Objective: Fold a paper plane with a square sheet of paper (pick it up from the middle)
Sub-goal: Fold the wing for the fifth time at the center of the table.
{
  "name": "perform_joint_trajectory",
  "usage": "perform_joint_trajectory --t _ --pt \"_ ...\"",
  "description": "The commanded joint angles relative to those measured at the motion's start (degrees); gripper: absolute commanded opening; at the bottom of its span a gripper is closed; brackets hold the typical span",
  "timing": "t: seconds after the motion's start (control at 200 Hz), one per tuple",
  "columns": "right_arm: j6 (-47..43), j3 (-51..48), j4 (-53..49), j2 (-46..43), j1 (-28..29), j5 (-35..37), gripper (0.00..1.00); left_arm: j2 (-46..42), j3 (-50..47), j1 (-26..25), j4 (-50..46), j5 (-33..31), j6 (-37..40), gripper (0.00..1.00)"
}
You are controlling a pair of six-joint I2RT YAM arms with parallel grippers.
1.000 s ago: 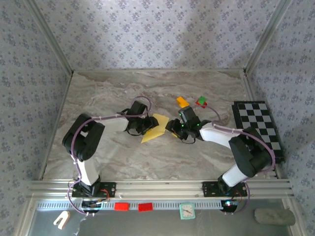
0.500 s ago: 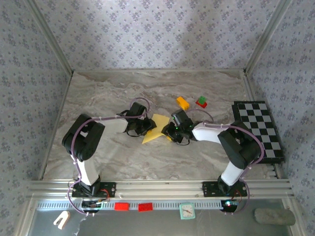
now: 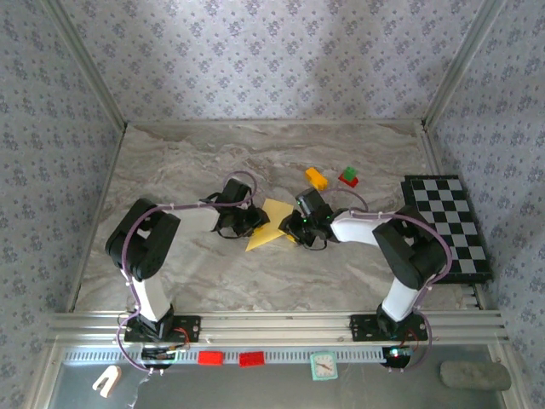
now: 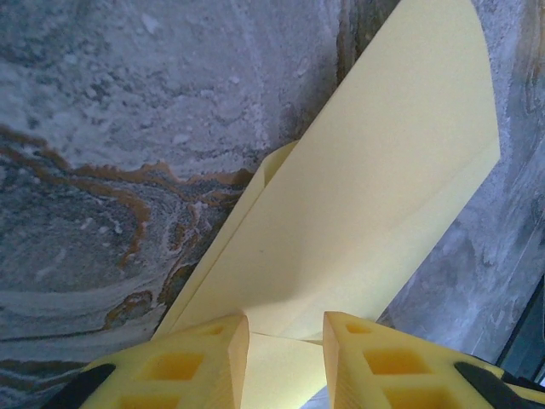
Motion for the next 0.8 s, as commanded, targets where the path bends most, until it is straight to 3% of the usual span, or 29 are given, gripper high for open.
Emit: perform_joint_trajectory --t 0.0,0.49,0.795 --pt "0.6 1.4 1.9 1.1 0.0 -1.1 0.30 0.1 -2.3 0.5 -2.6 0.9 -1.2 0.31" --pt "1.9 -0.9 9.8 0.7 -0.3 -3.3 0.30 0.5 -5.7 2.4 2.3 4.2 -4.7 0.35" --pt "4.2 -0.9 10.9 3.3 -0.4 -5.8 0.25 0.4 -5.3 2.9 3.1 5.2 -4.6 0.37"
